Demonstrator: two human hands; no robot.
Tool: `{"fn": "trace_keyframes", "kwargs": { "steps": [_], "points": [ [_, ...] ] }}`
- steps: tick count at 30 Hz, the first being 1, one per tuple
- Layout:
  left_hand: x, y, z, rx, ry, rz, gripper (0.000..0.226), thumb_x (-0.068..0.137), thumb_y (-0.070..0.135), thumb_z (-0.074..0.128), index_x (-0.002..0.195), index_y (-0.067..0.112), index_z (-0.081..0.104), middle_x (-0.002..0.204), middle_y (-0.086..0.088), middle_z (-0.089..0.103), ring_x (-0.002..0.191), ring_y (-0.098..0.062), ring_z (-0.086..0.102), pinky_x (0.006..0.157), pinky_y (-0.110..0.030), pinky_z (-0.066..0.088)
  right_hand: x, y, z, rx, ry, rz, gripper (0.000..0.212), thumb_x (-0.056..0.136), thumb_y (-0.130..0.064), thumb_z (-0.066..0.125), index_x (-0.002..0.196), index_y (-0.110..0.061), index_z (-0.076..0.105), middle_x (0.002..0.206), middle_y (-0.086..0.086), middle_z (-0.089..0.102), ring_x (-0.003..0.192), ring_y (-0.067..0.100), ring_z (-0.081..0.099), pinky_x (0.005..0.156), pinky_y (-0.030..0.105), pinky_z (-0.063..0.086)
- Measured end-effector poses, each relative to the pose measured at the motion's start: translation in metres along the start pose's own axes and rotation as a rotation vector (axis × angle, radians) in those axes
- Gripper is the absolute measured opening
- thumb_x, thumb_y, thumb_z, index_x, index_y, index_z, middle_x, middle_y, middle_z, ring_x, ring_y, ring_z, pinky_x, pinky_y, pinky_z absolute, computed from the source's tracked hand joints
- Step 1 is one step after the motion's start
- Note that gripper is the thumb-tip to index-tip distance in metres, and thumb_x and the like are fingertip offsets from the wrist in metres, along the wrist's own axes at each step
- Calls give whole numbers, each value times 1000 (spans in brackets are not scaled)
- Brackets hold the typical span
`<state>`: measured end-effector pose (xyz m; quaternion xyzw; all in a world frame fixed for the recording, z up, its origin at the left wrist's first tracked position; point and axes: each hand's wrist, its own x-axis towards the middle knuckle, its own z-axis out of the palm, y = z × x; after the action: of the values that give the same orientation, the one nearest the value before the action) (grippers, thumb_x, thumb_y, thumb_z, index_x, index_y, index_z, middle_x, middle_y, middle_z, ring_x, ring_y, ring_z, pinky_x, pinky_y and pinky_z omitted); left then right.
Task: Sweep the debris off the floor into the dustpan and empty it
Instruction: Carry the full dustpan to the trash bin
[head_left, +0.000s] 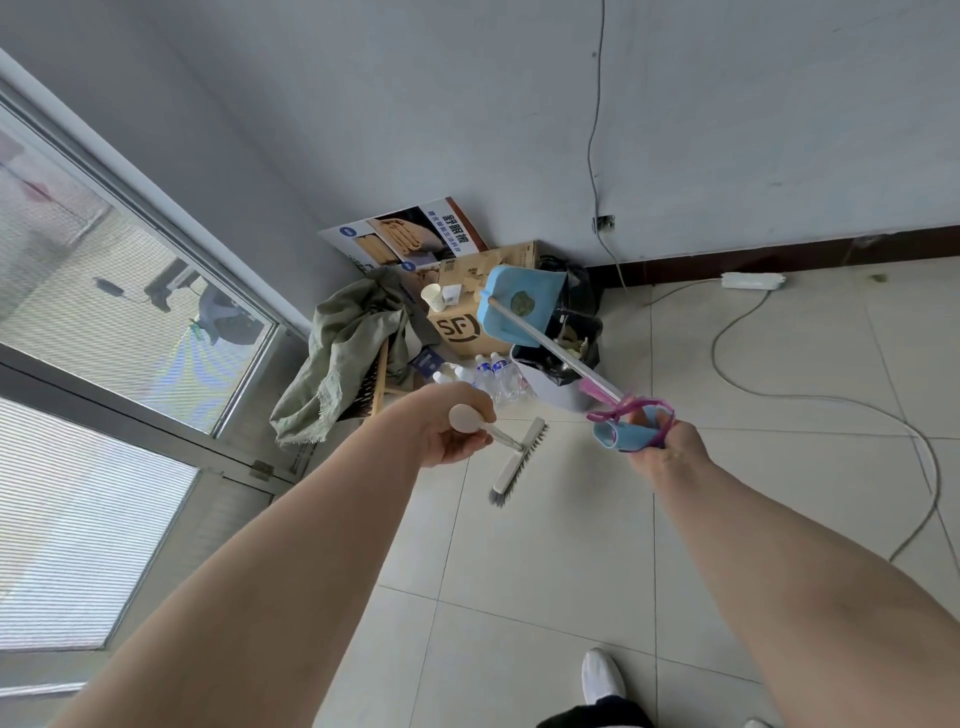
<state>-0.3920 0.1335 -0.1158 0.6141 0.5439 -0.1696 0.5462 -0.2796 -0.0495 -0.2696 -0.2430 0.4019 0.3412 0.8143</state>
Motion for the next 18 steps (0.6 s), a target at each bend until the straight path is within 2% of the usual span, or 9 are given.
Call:
{"fn": "trace_keyframes", "kwargs": {
  "steps": [2, 4, 8, 11, 13, 14, 15, 17, 18],
  "points": [
    [0, 1, 1, 2, 1, 6, 27, 82, 4, 61, 106, 2, 50, 72, -15, 58, 33, -12, 56, 34, -15, 44, 3, -2, -2, -34, 13, -7, 17, 101, -9, 39, 87, -14, 47, 82, 6, 54, 56, 17, 64, 83, 38, 59],
    [-1, 1, 2, 4, 4, 6, 27, 82, 4, 61, 107, 2, 50, 72, -15, 58, 32, -12, 56, 34, -14, 44, 1, -4, -2, -30, 21, -11, 14, 99, -7, 39, 99, -15, 50, 84, 5, 56, 55, 14, 65, 72, 38, 58],
    [-2, -1, 4, -3, 19, 5, 27, 82, 4, 61, 106, 2, 50, 73, -15, 58, 32, -12, 56, 34, -14, 44, 0, -6, -10, -16, 32, 4, 27, 98, -8, 41, 123, -18, 48, 95, 9, 58, 81, 20, 63, 86, 45, 53],
    [-4, -5, 5, 3, 28, 2, 30, 82, 4, 61, 109, 2, 49, 76, -16, 58, 32, -12, 56, 33, -15, 43, -10, -2, -21, 10, 65, 26, 22, 98, -5, 38, 115, -14, 48, 86, 11, 56, 72, 21, 60, 54, 37, 60],
    [-6, -7, 6, 3, 28, 1, 31, 82, 4, 62, 110, 1, 49, 77, -16, 58, 32, -12, 56, 33, -15, 43, -18, -1, -23, 38, 69, 34, 18, 99, -4, 35, 105, -9, 51, 72, 15, 61, 58, 24, 64, 35, 32, 53],
    [-9, -8, 7, -2, 27, 3, 30, 82, 4, 62, 109, 1, 50, 77, -16, 58, 31, -12, 55, 33, -15, 43, -25, 0, -21, 60, 65, 32, 18, 100, -4, 33, 97, -8, 50, 62, 16, 62, 49, 26, 64, 40, 31, 56],
    [-11, -10, 7, -7, 26, 7, 30, 82, 4, 61, 109, 1, 50, 76, -16, 58, 31, -12, 55, 33, -14, 43, -28, -1, -18, 89, 55, 26, 19, 101, -5, 31, 92, -8, 48, 61, 16, 62, 44, 26, 64, 59, 30, 61],
    [-16, -12, 8, -18, 26, 18, 29, 82, 3, 61, 108, 2, 50, 75, -15, 57, 31, -12, 55, 33, -14, 43, -32, -3, -13, 139, 56, 11, 21, 103, -8, 32, 87, -9, 45, 76, 12, 56, 44, 25, 63, 94, 30, 52],
    [-18, -13, 8, -21, 22, 21, 29, 82, 3, 61, 108, 2, 49, 74, -15, 57, 31, -12, 55, 33, -14, 43, -34, -5, -12, 157, 52, 11, 23, 103, -8, 32, 84, -9, 44, 80, 10, 54, 46, 24, 63, 95, 30, 50]
  ]
}}
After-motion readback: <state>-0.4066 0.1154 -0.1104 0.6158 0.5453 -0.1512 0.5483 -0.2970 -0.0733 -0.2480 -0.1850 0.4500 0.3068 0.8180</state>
